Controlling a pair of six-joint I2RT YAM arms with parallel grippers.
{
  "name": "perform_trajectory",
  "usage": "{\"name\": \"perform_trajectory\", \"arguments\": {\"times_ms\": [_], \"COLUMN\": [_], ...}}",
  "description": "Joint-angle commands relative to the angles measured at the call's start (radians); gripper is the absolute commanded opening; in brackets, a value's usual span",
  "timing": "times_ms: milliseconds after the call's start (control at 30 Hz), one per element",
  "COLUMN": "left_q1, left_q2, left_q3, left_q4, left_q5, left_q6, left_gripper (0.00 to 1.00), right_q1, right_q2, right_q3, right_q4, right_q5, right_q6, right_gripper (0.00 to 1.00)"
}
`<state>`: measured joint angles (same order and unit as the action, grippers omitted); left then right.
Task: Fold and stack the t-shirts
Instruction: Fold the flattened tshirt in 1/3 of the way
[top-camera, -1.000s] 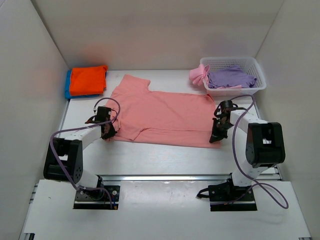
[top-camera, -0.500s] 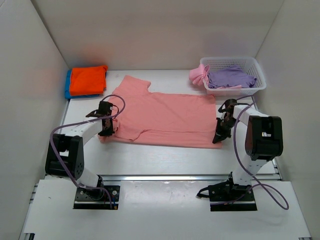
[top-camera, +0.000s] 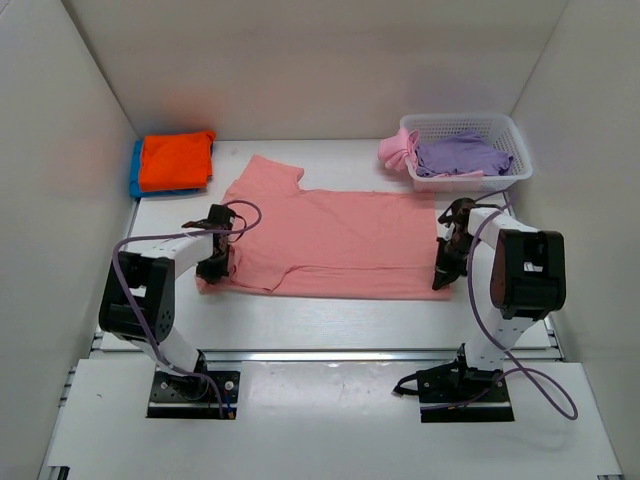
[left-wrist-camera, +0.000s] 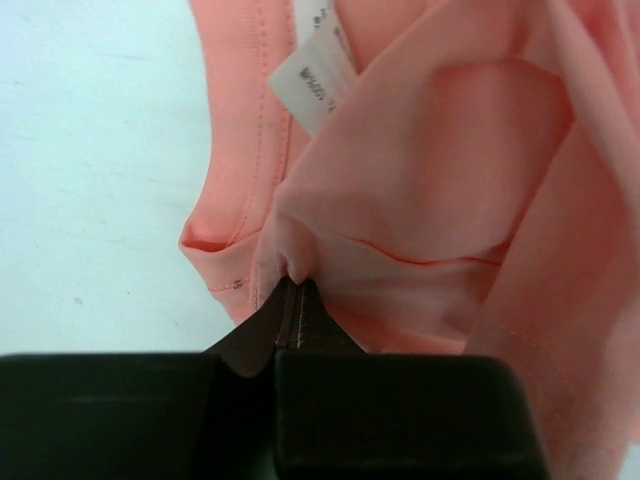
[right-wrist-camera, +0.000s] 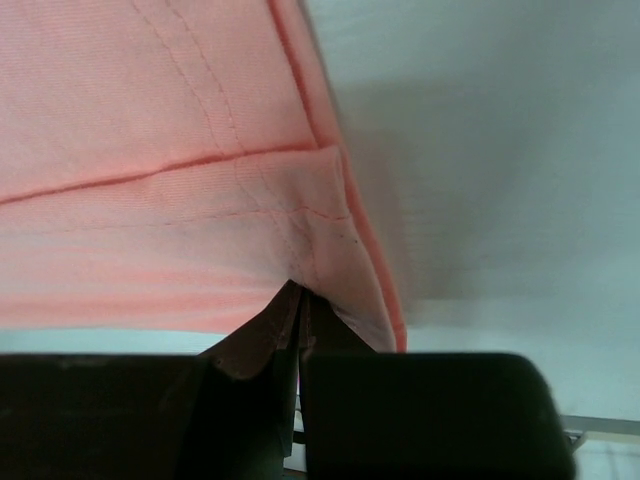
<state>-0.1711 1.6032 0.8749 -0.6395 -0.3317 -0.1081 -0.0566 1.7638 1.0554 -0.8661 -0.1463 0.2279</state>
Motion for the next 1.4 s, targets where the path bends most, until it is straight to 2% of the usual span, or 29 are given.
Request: {"name": "perform_trajectory", "arguments": {"times_ms": [0,100,400,667,700,733,767,800,967,1100,1200,1367], "left_q1": [-0.057,-0.093,-0.071,-0.108,-0.11,-0.116,-0.113,-0.107,-0.062,-0.064,-0.068,-0.129], "left_q2": [-0.005,-0.046,-0.239,-0.197,-0.19,-0.177,-0.181,-0.178,-0.221,-0.184,-0.117,-0.028], "left_q3": [0.042,0.05,0.006,0.058,0.061,0.074,0.078,0.081,0.127,0.215,0.256,0.204], "left_q4": [-0.133,-0.182,-0.265,-0.328,-0.338,-0.341,-0.348,-0.348,-0.35,-0.309,-0.272,-0.194], "left_q5": [-0.047,-0.044,0.091,0.137,0.146,0.135,0.129,0.123,0.103,0.079,0.131,0.177], "left_q6": [0.038,0.031,0.016,0.031,0.034,0.027,0.021,0.016,0.015,0.005,0.001,-0.053], "left_gripper": [0.0,0.0,0.0,0.0,0.05,0.28,0.47,0.52,0.61,0.61,0.57,0.51], "right_q1": [-0.063,-0.074,-0.055,-0.048,-0.046,-0.049,-0.054,-0.055,-0.048,-0.014,0.032,0.11], "right_q2": [0.031,0.011,0.008,0.003,-0.003,0.0,-0.007,-0.012,-0.023,-0.02,-0.038,-0.098], "right_q3": [-0.014,-0.017,-0.029,-0.032,-0.032,-0.037,-0.034,-0.031,-0.006,0.067,0.118,0.13], "right_q4": [-0.004,-0.013,-0.056,-0.085,-0.088,-0.083,-0.086,-0.093,-0.122,-0.157,-0.165,-0.11], "right_q5": [0.205,0.202,0.249,0.289,0.295,0.298,0.301,0.313,0.344,0.372,0.39,0.352], "right_q6": [-0.042,-0.029,-0.002,0.025,0.025,0.025,0.033,0.033,0.047,0.06,0.059,0.073], "right_gripper": [0.0,0.0,0.0,0.0,0.0,0.0,0.0,0.0,0.03,0.1,0.11,0.08]}}
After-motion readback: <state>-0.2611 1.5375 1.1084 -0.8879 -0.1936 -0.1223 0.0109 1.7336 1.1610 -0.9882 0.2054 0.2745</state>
